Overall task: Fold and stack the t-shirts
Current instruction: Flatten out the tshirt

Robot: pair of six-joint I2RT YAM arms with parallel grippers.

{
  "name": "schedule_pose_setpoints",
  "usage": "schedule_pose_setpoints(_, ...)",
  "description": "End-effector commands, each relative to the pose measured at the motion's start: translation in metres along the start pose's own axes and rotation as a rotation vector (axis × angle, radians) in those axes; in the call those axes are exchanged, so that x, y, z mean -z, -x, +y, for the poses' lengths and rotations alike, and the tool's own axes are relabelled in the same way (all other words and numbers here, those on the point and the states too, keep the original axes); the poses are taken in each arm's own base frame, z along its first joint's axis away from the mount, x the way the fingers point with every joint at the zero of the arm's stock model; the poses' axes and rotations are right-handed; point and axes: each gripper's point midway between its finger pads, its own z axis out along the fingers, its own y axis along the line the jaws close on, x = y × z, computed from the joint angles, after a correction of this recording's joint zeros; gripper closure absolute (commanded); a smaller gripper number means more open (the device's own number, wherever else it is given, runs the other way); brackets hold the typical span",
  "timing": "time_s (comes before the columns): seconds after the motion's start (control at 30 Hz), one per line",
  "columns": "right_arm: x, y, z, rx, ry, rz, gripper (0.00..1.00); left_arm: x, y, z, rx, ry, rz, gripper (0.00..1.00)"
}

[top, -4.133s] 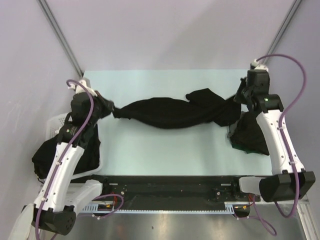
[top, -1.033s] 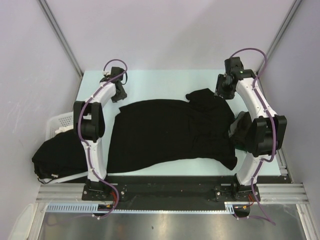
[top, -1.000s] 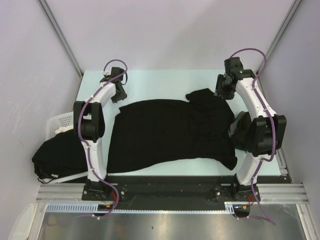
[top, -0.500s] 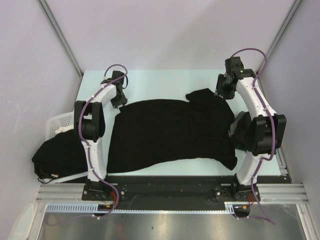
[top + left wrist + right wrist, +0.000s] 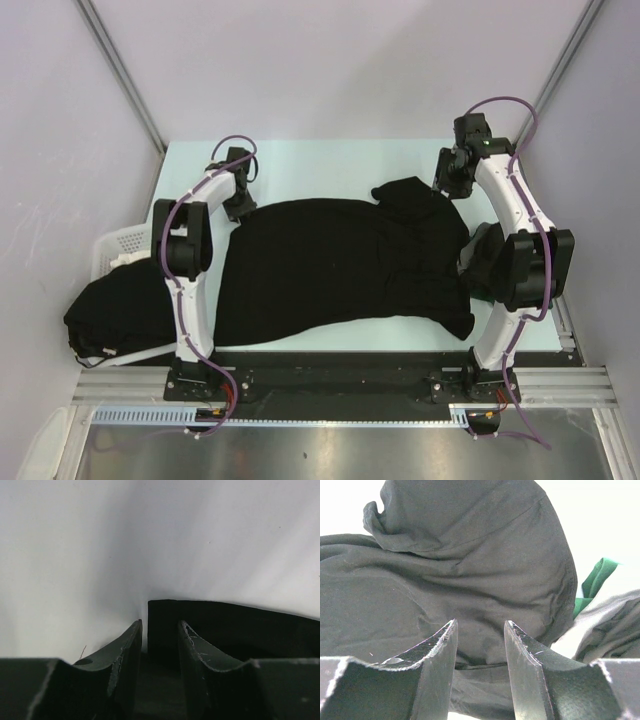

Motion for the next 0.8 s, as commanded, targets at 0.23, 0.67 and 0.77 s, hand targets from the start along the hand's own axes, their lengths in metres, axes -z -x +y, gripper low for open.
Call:
schedule_pose_setpoints(0.23, 0.016, 0.008, 0.0, 0.011, 0.01, -0.032, 0.53, -0.016, 0.007, -0.009, 0.011, -0.024, -0.01, 0.71)
schedule_pose_setpoints(0.67, 0.012, 0.007, 0.003, 0.018, 0.004, -0.018, 0.53, -0.022, 0.04, -0.011, 0.013, -0.027, -0.065, 1.0)
schedule_pose_setpoints(0.77, 0.013, 0.008, 0.003, 0.027, 0.003, -0.018, 0.54, -0.028, 0.053, -0.012, 0.032, -0.037, -0.075, 1.0)
